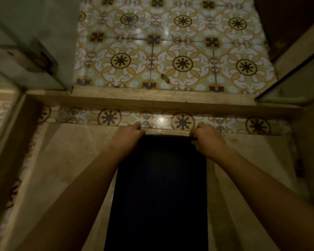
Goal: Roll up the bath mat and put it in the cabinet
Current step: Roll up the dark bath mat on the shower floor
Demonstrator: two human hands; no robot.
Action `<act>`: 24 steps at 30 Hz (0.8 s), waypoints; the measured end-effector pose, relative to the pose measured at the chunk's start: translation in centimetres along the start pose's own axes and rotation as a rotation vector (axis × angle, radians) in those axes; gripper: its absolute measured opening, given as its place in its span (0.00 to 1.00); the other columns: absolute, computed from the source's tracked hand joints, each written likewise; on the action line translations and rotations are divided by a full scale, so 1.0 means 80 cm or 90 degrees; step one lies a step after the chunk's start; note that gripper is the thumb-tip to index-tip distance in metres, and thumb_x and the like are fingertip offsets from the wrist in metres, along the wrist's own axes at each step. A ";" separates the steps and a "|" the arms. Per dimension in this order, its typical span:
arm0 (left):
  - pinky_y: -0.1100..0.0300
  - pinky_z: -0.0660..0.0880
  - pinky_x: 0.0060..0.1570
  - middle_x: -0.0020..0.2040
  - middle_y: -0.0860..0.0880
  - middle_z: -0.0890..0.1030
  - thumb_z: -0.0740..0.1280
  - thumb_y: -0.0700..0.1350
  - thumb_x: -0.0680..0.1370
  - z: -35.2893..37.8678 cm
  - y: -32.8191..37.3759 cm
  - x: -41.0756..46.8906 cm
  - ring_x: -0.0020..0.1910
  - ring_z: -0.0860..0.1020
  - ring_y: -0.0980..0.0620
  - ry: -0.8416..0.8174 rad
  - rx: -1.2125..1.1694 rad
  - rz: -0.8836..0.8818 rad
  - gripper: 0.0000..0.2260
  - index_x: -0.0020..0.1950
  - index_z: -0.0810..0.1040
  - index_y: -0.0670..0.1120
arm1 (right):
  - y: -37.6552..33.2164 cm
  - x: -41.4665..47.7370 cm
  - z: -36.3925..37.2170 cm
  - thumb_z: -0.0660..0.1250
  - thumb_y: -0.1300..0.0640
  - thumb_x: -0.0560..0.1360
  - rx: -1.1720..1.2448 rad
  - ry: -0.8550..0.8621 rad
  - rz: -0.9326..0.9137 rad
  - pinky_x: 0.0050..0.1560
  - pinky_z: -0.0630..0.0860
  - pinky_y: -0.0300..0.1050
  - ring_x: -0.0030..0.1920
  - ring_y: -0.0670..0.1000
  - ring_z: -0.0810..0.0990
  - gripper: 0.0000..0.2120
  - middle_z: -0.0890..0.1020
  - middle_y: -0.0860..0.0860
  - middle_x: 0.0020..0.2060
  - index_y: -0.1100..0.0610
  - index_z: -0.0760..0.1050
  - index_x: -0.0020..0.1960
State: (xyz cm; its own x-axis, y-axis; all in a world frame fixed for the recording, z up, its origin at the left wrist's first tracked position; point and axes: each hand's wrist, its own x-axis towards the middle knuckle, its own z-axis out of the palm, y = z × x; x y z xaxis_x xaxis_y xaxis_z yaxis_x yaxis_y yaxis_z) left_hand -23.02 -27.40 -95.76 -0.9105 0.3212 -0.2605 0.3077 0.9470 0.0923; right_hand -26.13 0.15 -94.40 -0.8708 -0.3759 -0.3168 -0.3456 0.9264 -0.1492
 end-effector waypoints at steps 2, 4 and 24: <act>0.52 0.71 0.35 0.50 0.45 0.75 0.67 0.40 0.75 -0.004 -0.003 0.003 0.44 0.79 0.42 -0.003 0.015 0.008 0.08 0.53 0.80 0.44 | 0.004 0.007 -0.005 0.72 0.58 0.73 0.005 0.005 -0.012 0.48 0.76 0.49 0.51 0.57 0.77 0.12 0.77 0.55 0.53 0.56 0.80 0.56; 0.53 0.68 0.34 0.51 0.45 0.76 0.66 0.41 0.75 -0.008 -0.006 0.009 0.45 0.79 0.42 0.002 0.019 -0.002 0.09 0.54 0.81 0.45 | 0.006 0.015 -0.007 0.72 0.58 0.73 -0.004 0.004 -0.029 0.46 0.73 0.46 0.51 0.57 0.78 0.10 0.78 0.55 0.52 0.57 0.81 0.54; 0.54 0.77 0.41 0.51 0.53 0.81 0.65 0.56 0.77 0.002 -0.031 0.005 0.48 0.79 0.50 -0.041 -0.062 -0.019 0.11 0.49 0.84 0.52 | 0.009 0.008 0.004 0.72 0.46 0.73 0.068 0.018 -0.131 0.38 0.67 0.43 0.41 0.53 0.78 0.13 0.80 0.51 0.39 0.55 0.80 0.40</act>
State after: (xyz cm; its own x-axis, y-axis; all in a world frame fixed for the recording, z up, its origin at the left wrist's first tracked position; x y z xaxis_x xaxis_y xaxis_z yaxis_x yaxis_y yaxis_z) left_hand -24.08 -29.63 -96.22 -0.8979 0.2957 -0.3261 0.2497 0.9522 0.1761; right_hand -26.83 0.60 -95.02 -0.7957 -0.5551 -0.2424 -0.4798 0.8218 -0.3073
